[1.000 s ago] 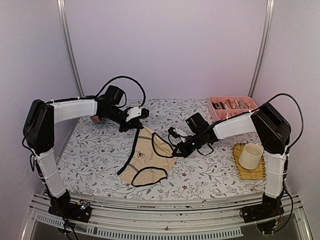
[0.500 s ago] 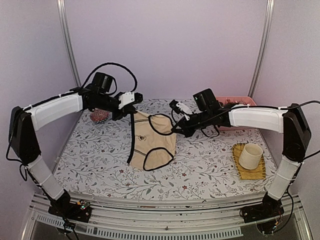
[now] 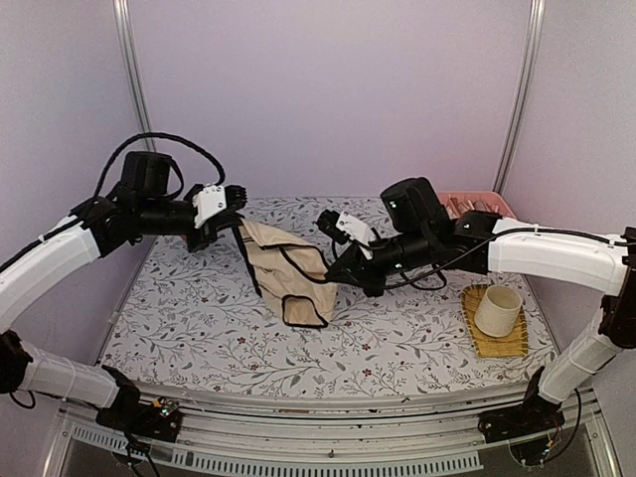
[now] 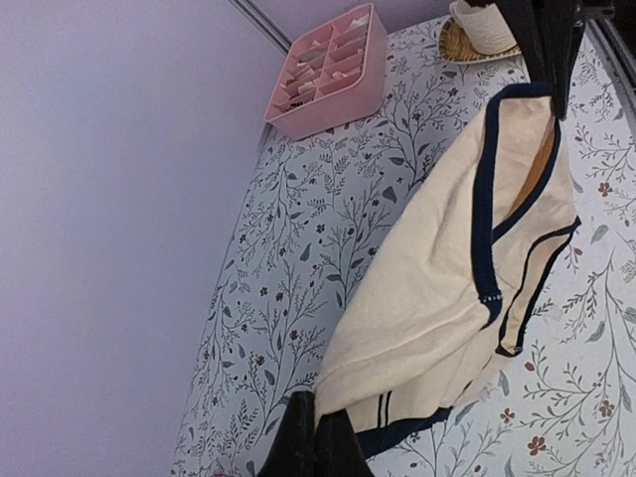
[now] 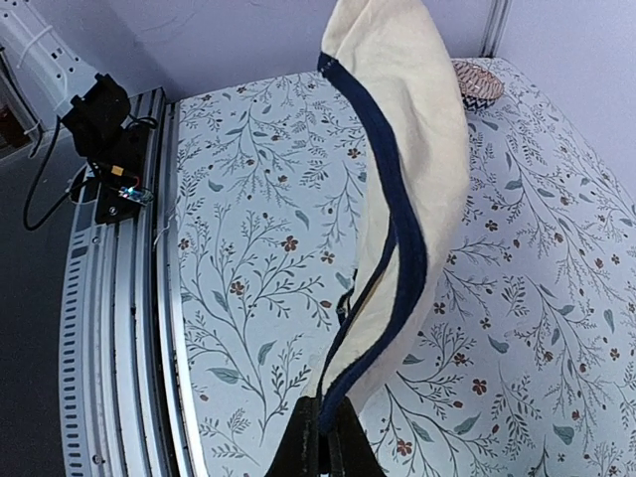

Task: Roll the underwear
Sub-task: Fold the underwear at the center of the board.

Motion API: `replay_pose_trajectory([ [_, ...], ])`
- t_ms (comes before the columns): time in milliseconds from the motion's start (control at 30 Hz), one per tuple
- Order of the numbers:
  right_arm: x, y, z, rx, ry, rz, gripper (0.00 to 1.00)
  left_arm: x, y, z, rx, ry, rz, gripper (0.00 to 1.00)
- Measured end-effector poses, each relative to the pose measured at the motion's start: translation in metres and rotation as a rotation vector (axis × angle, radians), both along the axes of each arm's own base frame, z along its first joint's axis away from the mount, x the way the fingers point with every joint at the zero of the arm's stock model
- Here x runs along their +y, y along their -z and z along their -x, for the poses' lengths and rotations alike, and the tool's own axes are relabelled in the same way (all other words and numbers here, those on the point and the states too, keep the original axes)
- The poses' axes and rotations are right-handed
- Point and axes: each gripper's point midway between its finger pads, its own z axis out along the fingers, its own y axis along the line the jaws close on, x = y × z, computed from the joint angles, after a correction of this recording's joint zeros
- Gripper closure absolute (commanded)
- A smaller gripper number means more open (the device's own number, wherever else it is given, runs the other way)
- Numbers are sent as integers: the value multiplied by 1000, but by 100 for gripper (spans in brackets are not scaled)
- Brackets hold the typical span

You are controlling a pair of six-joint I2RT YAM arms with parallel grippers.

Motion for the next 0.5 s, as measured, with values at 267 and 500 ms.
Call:
replay_pose_trajectory([
  [267,-6,-14,29,-50,-9,-16,98,11,-50,67,-90,41,136,100],
  [500,-3,53,-45,27,149,128,98,-14,37,12,129,-34,-19,100],
])
